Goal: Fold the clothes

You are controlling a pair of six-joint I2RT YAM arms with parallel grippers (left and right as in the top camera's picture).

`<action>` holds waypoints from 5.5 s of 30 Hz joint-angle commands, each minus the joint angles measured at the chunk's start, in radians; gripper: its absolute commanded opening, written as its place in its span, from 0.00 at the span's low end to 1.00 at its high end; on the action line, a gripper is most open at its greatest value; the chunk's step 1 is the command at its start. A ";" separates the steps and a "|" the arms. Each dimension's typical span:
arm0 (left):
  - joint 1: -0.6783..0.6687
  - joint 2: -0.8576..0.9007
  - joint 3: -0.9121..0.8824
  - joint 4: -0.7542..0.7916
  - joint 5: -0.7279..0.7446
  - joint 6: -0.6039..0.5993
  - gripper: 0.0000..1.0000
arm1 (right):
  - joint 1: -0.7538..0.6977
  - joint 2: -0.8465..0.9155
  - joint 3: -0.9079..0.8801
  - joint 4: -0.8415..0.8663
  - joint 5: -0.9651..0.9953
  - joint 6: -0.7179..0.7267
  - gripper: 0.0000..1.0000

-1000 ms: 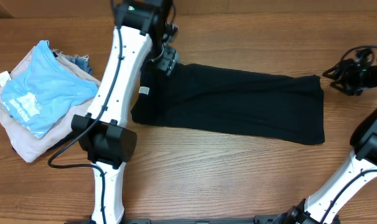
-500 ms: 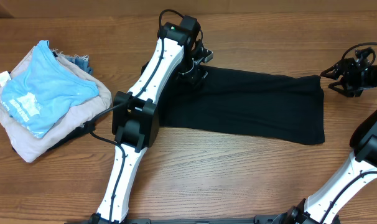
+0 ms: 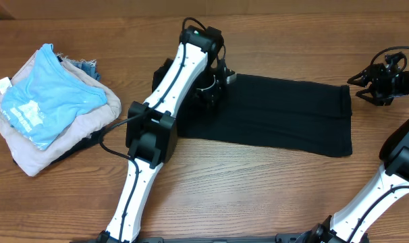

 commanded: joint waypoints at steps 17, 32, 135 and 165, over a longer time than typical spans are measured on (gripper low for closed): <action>0.028 -0.140 0.010 0.112 -0.256 -0.079 0.14 | 0.001 -0.029 0.019 0.004 0.003 -0.001 0.57; -0.025 -0.086 0.013 -0.066 0.005 -0.102 0.04 | 0.001 -0.029 0.019 -0.014 0.003 -0.001 0.57; 0.402 -0.530 -0.032 0.123 -0.031 -0.211 0.18 | 0.695 -0.200 -0.169 -0.086 0.265 0.188 0.04; 0.402 -0.530 -0.032 0.145 -0.035 -0.211 0.21 | 0.762 -0.241 -0.241 0.122 -0.004 0.258 0.45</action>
